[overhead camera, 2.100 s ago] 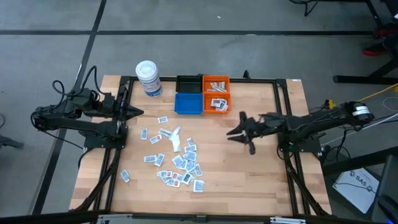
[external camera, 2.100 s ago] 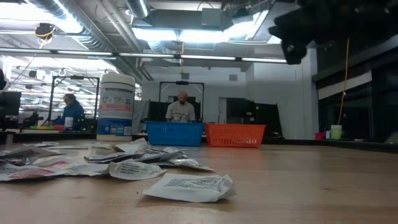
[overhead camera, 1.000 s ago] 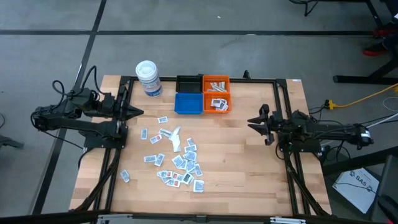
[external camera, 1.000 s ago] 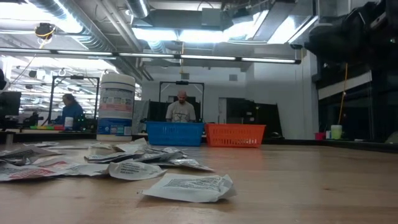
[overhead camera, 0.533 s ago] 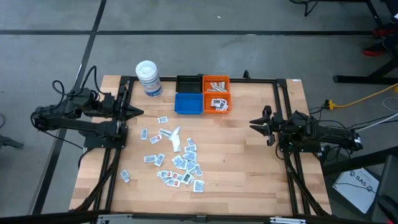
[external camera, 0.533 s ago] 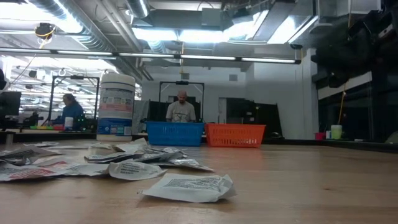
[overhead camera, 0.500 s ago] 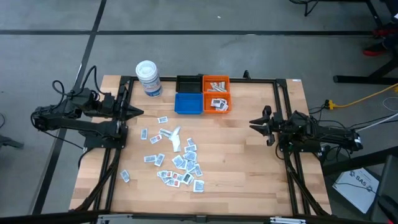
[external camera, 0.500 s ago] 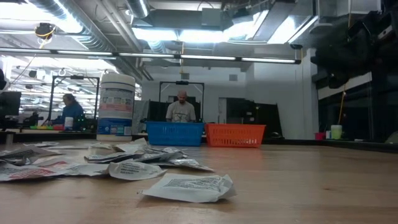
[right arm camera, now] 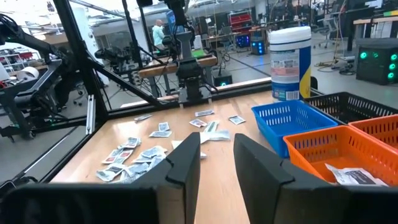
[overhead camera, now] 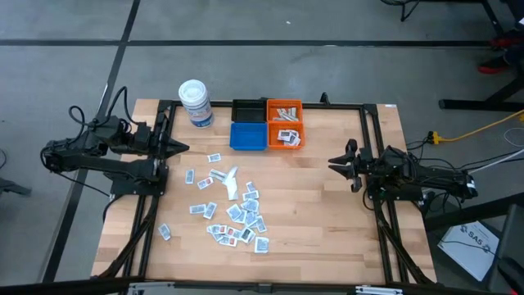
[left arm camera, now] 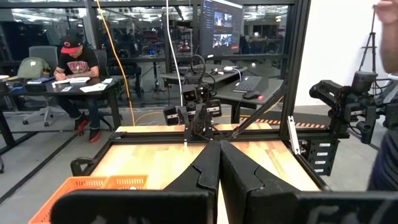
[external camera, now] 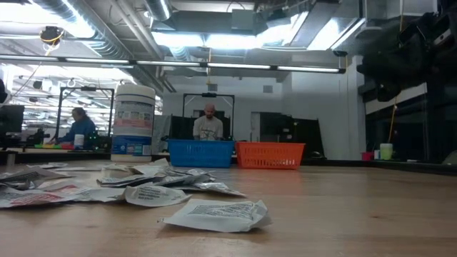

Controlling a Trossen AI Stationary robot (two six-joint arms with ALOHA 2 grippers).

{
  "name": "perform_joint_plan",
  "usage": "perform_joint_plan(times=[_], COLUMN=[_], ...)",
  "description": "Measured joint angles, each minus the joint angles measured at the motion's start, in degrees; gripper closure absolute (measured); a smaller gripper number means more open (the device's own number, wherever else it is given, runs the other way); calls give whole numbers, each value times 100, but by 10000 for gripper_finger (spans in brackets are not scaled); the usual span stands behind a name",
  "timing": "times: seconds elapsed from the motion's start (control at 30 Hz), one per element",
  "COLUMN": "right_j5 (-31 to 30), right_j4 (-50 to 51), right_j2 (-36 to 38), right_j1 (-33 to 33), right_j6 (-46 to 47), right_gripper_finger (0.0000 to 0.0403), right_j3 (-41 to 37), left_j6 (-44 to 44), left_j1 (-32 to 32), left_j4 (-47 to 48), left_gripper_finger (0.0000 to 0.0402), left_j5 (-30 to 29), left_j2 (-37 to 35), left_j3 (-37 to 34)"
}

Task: Pick & Place First Aid Supplies
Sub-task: Put the ointment pack into the blue bin

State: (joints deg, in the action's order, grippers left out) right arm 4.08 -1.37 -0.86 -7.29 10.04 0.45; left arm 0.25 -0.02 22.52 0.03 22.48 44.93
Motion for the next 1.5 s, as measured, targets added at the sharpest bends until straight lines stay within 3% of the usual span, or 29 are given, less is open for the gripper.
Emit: perform_joint_plan(times=[0.87, 1.07, 1.23, 1.5], right_j5=[0, 0, 0, 0], right_j4=[-2, -2, -2, -2], right_j2=[-2, -4, -4, -4], right_j1=[0, 0, 0, 0], right_j6=[0, 0, 0, 0], right_gripper_finger=[303, 303, 303, 303], right_j3=[-2, -2, -2, -2], left_j6=[139, -325, -41, 140], left_j1=[0, 0, 1, 1], left_j4=[-229, -213, -175, 449], left_gripper_finger=[398, 398, 398, 398], left_j5=[-2, -37, -55, -831], left_j2=[-2, 39, 238, 935], left_j3=[2, 2, 2, 147])
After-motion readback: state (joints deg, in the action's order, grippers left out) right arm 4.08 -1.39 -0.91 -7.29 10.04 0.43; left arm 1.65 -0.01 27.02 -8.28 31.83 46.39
